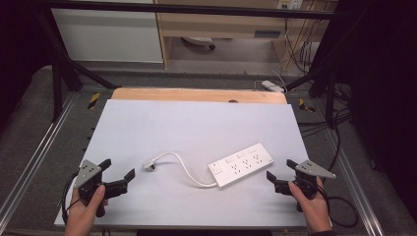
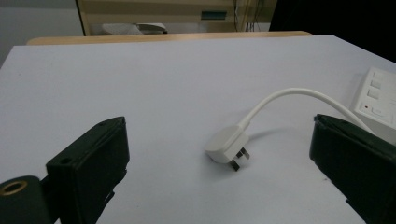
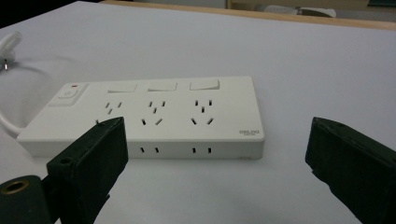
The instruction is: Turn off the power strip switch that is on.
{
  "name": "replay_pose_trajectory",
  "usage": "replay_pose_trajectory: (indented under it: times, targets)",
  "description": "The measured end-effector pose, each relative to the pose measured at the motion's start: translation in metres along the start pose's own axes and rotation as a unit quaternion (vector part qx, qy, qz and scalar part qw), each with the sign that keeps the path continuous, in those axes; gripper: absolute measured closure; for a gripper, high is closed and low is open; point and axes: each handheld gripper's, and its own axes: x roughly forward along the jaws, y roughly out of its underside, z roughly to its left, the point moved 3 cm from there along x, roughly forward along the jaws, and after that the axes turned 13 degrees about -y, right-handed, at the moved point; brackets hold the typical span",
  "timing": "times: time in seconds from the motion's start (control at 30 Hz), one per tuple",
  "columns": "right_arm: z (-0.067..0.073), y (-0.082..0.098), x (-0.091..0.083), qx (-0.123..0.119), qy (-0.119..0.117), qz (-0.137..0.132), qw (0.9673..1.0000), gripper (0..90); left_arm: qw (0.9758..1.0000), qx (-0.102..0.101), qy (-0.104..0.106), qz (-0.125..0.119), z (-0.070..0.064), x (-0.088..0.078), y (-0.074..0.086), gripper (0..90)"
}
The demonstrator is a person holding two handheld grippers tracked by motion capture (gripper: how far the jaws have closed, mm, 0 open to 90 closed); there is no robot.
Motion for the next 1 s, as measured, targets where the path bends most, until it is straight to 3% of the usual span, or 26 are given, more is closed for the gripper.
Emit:
replay_pose_trajectory:
  times: [0.27, 0.63, 1.0]
  targets:
    - [0.002, -0.004, -0.006, -0.001, 0.005, -0.017, 0.9998, 5.2, 0.9997, 0.019, 0.012, 0.005, -0.005, 0.001, 0.002, 5.0]
    - [0.003, -0.013, -0.013, 0.016, 0.024, -0.040, 0.9988, 3.0, 0.9998, 0.014, 0.010, 0.001, -0.006, 0.001, 0.001, 5.1]
    - [0.009, -0.022, -0.017, 0.007, 0.026, -0.051, 0.9983, 3.2, 0.9998, 0.014, 0.011, 0.000, -0.004, 0.000, 0.001, 5.1]
